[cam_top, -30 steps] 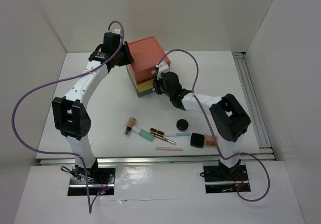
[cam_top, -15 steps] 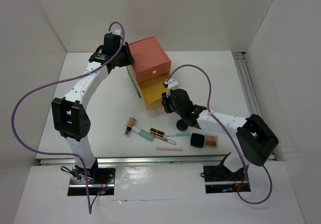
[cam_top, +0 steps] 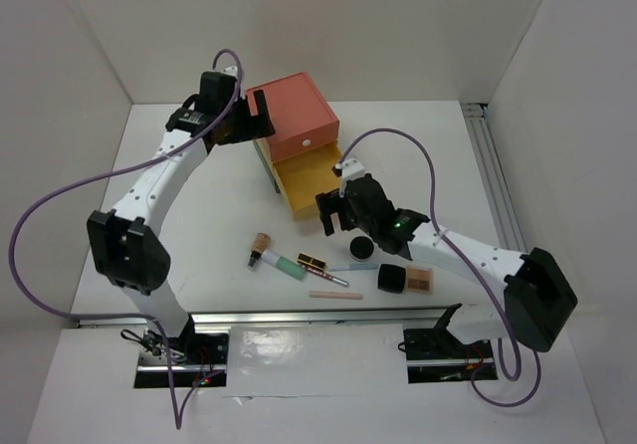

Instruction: Organize the makeup

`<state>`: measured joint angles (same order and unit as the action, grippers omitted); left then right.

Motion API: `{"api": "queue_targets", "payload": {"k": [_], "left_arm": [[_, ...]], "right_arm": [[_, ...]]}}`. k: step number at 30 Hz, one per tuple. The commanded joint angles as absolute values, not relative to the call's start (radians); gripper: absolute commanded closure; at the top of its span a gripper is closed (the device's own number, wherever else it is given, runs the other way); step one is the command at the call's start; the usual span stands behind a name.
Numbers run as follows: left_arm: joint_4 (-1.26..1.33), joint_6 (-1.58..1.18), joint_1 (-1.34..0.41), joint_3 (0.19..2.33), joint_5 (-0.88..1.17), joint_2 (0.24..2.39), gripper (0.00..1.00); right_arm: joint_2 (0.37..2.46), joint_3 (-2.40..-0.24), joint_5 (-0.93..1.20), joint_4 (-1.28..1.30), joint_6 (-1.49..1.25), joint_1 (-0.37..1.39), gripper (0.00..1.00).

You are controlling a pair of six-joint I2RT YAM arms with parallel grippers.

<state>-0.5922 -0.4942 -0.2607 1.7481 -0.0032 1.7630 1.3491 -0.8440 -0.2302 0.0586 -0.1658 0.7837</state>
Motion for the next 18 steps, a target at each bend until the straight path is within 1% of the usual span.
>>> {"api": "queue_targets", "payload": {"k": [1,3,4,6,7,8,11,12,13,15,16,17,18], "left_arm": [[-0.624,-0.48,-0.258,1.665,-0.015,1.596,0.0],[-0.624,-0.538,-0.258,1.58,-0.052,1.527,0.0],[-0.624,-0.563,-0.258,1.48,-0.061,1.452,0.0],[-0.603,-0.644,-0.258,1.369,-0.081,1.373,0.0],[-0.594,-0.666,-0.267,1.311,-0.081,1.333,0.0],[-0.594,-0.687,-0.278,1.204,-0.081,1.257,0.0],[-0.571,-0.733,-0.328,1.051,-0.113,1.163,0.0],[-0.586,-0.747,-0.34,1.028,-0.15,1.12,0.0],[-0.618,-0.771,-0.353,1.003,-0.161,1.103,0.0],[-0.634,-0.805,-0.365,0.933,-0.17,1.075,0.0],[-0.643,-0.814,-0.365,0.886,-0.158,1.053,0.0],[-0.643,-0.824,-0.376,0.865,-0.158,1.042,0.0],[-0.643,-0.824,-0.376,0.847,-0.147,1.032,0.0]], "right_arm": [[1.263,-0.825,-0.274,0.201,-0.213,0.793,0.0],[1.22,-0.787,-0.291,0.212,-0.253,0.793,0.0],[1.206,-0.773,-0.291,0.222,-0.253,0.793,0.0],[1.181,-0.736,-0.291,0.222,-0.29,0.793,0.0],[1.171,-0.736,-0.291,0.232,-0.299,0.793,0.0],[1.158,-0.72,-0.291,0.232,-0.308,0.793,0.0],[1.158,-0.695,-0.253,0.241,-0.342,0.793,0.0],[1.158,-0.683,-0.226,0.241,-0.318,0.793,0.0],[1.158,-0.67,-0.142,0.226,-0.284,0.805,0.0],[1.158,-0.67,-0.109,0.225,-0.192,0.842,0.01],[1.158,-0.67,-0.089,0.225,-0.166,0.888,0.01],[1.158,-0.67,-0.089,0.225,-0.155,0.914,0.04],[1.167,-0.681,-0.089,0.236,-0.135,0.958,0.11]]}}
